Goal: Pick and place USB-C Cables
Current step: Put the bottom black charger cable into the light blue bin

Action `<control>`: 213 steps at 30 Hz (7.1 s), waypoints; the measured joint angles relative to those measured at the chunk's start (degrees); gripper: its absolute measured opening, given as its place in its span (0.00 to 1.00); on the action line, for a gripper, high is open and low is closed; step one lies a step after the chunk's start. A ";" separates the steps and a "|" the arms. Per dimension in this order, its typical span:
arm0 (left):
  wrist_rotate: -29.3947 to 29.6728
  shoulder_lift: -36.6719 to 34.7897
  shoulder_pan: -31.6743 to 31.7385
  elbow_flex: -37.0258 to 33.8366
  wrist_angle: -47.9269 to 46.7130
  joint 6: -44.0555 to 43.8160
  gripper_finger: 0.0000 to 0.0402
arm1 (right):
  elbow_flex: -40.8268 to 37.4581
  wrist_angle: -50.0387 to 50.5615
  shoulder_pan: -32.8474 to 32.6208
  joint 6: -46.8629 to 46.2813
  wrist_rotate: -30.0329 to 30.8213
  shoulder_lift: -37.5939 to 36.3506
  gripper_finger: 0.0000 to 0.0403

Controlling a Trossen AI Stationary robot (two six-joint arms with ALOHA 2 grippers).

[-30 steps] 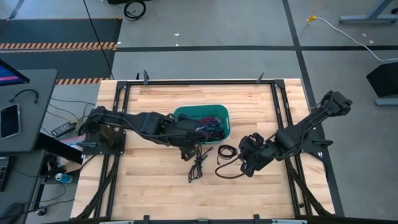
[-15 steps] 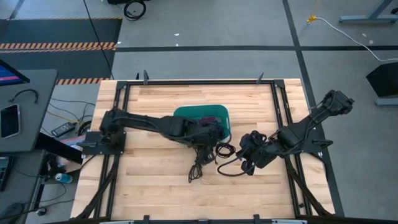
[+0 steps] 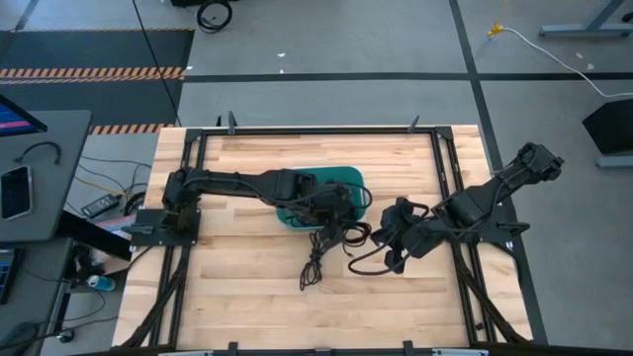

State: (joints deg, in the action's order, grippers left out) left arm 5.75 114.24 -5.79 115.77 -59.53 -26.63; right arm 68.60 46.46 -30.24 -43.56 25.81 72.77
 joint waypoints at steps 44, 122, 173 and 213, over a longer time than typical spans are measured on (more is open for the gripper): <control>-7.00 0.30 0.89 -0.04 9.51 1.71 0.72 | -0.09 4.94 0.02 0.12 -0.06 0.17 0.01; 1.48 -6.18 12.01 -0.02 -11.10 5.44 0.05 | -0.15 -24.10 36.70 33.40 -20.83 10.27 0.21; -34.17 13.79 22.66 -0.02 -9.04 34.70 0.05 | -0.07 -10.35 36.70 26.96 -15.99 -8.39 0.32; -32.27 17.05 24.27 -0.04 -7.04 37.66 0.05 | -0.07 -10.39 36.70 23.56 -14.79 -8.35 0.32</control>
State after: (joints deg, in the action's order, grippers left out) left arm -26.52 131.28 18.48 115.72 -66.57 11.03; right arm 68.53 36.07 6.46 -20.00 11.03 64.42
